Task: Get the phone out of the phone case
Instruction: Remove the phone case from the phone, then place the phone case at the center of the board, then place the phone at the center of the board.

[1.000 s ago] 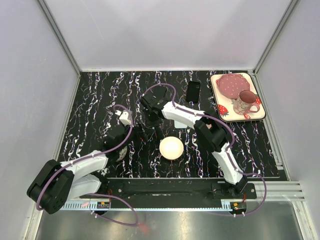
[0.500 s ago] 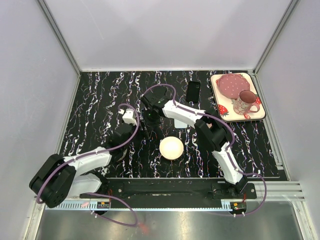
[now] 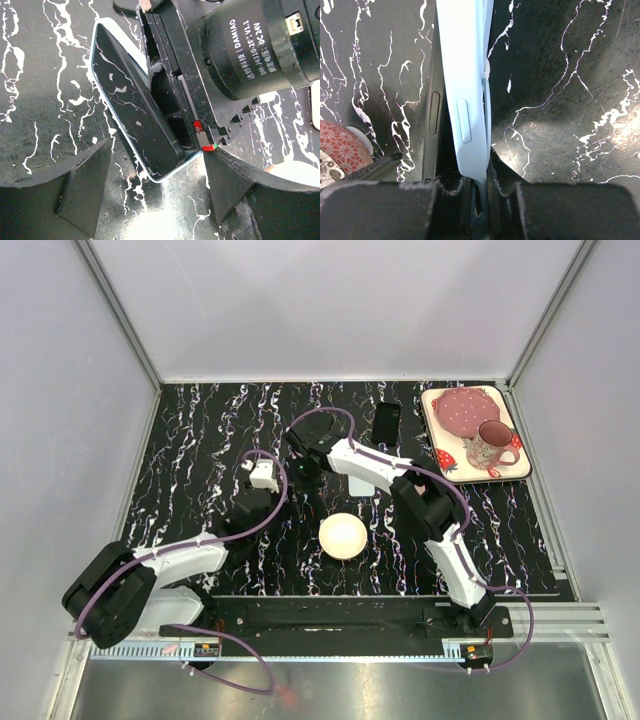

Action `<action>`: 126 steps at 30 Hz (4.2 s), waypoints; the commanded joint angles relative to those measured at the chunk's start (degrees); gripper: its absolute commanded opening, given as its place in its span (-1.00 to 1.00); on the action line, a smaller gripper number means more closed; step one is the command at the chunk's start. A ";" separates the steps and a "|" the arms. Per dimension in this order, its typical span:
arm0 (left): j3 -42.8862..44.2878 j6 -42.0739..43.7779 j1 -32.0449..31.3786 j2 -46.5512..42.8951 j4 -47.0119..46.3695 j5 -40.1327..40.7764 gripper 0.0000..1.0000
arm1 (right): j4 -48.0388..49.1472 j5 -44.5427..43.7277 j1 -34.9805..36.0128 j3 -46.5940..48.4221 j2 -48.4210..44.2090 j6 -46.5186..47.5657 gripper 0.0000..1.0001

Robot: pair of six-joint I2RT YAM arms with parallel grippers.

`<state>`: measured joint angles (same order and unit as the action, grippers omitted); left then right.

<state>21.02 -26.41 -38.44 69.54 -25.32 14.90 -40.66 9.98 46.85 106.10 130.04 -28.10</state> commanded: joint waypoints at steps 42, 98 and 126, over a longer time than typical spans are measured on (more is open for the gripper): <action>11.24 -1.54 -5.07 9.92 15.74 27.99 -0.26 | -7.67 4.79 -4.49 -5.03 -5.49 -0.20 -1.00; 62.65 -2.94 30.35 33.03 65.84 8.74 -1.00 | 18.97 24.04 -6.77 -8.37 -3.22 -12.77 -0.84; 77.24 1.37 28.77 49.55 62.94 -6.72 -0.08 | -2.75 -27.38 -9.41 -21.46 -34.32 -4.42 0.99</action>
<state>96.01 -24.47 -9.30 118.83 37.89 14.55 -41.67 -10.66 37.58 88.33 100.27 -33.41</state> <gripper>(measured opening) 0.350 0.994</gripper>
